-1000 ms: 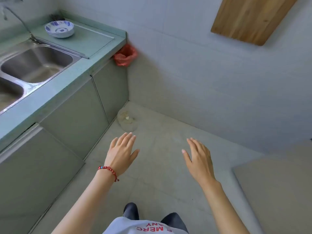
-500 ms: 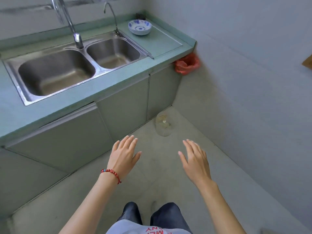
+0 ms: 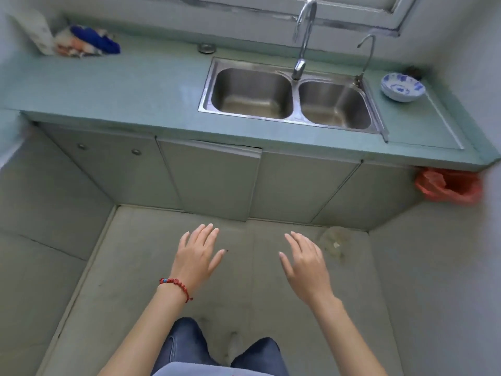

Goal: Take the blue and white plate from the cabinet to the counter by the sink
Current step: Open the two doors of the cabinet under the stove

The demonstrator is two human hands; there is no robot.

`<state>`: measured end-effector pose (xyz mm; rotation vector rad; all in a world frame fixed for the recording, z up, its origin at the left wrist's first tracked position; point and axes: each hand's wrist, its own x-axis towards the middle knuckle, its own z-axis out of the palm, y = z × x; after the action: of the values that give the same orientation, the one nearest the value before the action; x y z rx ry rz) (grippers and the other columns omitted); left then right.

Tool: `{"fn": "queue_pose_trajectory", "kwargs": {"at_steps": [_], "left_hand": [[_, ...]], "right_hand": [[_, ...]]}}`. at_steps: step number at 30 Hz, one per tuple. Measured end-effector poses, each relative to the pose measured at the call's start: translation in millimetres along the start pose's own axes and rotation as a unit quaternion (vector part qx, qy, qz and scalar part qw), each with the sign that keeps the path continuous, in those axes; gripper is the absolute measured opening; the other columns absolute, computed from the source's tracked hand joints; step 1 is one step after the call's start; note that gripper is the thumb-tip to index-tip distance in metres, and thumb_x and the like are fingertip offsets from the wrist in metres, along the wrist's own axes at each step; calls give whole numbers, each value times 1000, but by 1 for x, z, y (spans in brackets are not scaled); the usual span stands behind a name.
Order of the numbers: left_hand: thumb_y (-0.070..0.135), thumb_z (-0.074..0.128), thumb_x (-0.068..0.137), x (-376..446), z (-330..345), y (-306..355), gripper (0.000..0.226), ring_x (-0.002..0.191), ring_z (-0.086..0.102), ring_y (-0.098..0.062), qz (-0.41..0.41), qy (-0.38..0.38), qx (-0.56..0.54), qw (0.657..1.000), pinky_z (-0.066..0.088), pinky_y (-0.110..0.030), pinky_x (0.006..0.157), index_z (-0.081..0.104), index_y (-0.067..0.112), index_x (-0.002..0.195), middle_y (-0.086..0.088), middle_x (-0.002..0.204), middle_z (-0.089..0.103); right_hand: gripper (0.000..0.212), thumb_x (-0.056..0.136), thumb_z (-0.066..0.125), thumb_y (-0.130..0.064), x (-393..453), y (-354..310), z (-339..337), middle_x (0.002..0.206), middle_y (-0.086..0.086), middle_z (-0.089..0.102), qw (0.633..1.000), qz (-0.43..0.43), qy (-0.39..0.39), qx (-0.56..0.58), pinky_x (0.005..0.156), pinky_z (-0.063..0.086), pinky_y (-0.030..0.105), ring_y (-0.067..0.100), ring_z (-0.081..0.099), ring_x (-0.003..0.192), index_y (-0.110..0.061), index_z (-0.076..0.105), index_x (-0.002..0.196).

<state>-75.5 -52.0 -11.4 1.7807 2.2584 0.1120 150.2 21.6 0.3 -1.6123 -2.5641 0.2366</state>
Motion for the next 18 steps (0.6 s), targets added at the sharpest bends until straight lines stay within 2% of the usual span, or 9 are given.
{"fn": "queue_pose_trajectory", "kwargs": {"at_steps": [2,4,7,10,15,18], "left_hand": [[47,0,93,-19,2,-8,75,104,64,-22,-42,7,-4,999,54,-42,82,63,9,108,-8,111,69],[47,0,92,-38,2,-16,75,104,64,-22,-85,10,-8,996,54,-42,82,62,9,109,-8,111,69],[48,0,92,-68,2,-29,75,105,63,-23,-142,22,-12,990,54,-44,82,61,10,110,-7,113,68],[48,1,92,-99,1,-42,73,106,63,-21,-201,34,-20,979,54,-43,82,62,11,110,-5,113,68],[49,10,91,-156,5,-65,66,107,63,-20,-284,64,-32,956,54,-42,82,62,13,110,-3,114,68],[47,29,84,-195,9,-77,54,108,62,-20,-331,93,-36,938,53,-43,85,60,13,112,-4,116,67]], "right_hand": [[66,94,8,-45,6,-11,3,110,11,68,999,-45,-10,10,94,30,34,26,64,103,-7,60,110],[68,94,6,-45,11,-26,5,110,11,68,996,-89,-19,22,93,35,31,25,64,102,-7,61,110],[56,94,20,-43,16,-55,12,109,9,69,986,-160,-26,37,86,50,31,24,65,101,-8,62,109],[46,83,37,-38,16,-87,19,110,8,68,972,-227,-38,45,86,49,31,24,64,102,-9,61,109],[44,83,38,-36,2,-144,27,112,10,67,939,-336,-58,50,86,51,38,27,63,104,-8,59,111],[45,84,37,-37,-14,-175,32,113,9,66,919,-385,-64,49,88,49,39,27,62,105,-9,57,113]]}}
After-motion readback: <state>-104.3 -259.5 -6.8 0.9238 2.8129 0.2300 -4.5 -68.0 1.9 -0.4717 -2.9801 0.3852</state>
